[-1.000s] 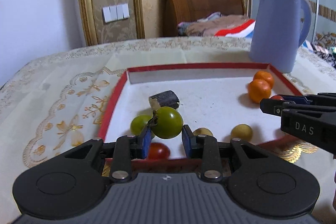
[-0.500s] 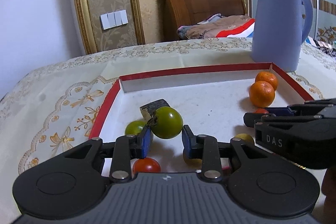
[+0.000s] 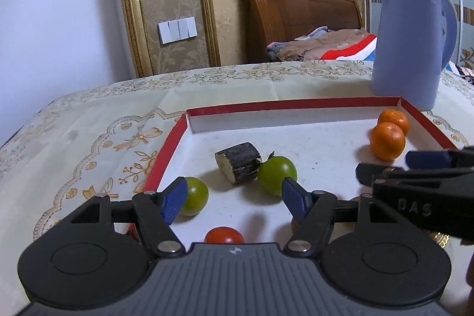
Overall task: Organize fruits
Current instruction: 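Open both grippers to release the tomatoes in the lid, then withdraw both grippers from the lid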
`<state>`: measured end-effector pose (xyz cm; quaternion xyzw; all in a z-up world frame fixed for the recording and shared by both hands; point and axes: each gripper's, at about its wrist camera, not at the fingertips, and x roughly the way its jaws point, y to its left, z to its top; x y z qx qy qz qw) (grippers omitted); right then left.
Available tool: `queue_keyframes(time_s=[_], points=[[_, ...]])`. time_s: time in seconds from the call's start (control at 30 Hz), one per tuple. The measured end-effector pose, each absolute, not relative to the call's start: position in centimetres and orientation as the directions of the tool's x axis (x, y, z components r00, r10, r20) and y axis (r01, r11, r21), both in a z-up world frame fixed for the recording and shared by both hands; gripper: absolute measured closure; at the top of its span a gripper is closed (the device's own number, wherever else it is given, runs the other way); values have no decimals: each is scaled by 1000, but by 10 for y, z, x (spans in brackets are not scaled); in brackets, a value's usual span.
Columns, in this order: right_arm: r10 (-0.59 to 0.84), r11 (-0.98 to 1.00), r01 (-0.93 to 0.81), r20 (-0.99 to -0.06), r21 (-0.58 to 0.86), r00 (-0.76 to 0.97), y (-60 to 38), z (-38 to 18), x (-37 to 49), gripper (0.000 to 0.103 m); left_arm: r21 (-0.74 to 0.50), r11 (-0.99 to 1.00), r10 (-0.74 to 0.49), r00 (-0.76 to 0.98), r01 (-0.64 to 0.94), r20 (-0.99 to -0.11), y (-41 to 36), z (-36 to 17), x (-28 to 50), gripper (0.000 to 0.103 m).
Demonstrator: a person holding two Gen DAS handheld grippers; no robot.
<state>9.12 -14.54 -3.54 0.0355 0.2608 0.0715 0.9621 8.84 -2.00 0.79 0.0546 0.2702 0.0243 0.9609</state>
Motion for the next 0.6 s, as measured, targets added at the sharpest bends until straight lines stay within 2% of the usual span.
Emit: queue_keyframes(time_s=[0.1, 0.27, 0.47, 0.6], points=[[144, 988, -99, -469, 119, 871, -151, -31, 79, 35, 101, 995, 66, 850, -15, -523, -18, 9, 83, 33], [158, 983, -103, -425, 149, 891, -158, -24, 47, 33, 16, 999, 35, 844, -32, -536, 0, 11, 63, 33], [176, 980, -124, -386, 155, 905, -161, -27, 9, 27, 58, 997, 67, 870, -44, -489, -1, 13, 35, 33], [182, 977, -124, -381, 173, 906, -165, -29, 0, 27, 6, 1000, 11, 859, -9, -512, 2, 12, 25, 33]])
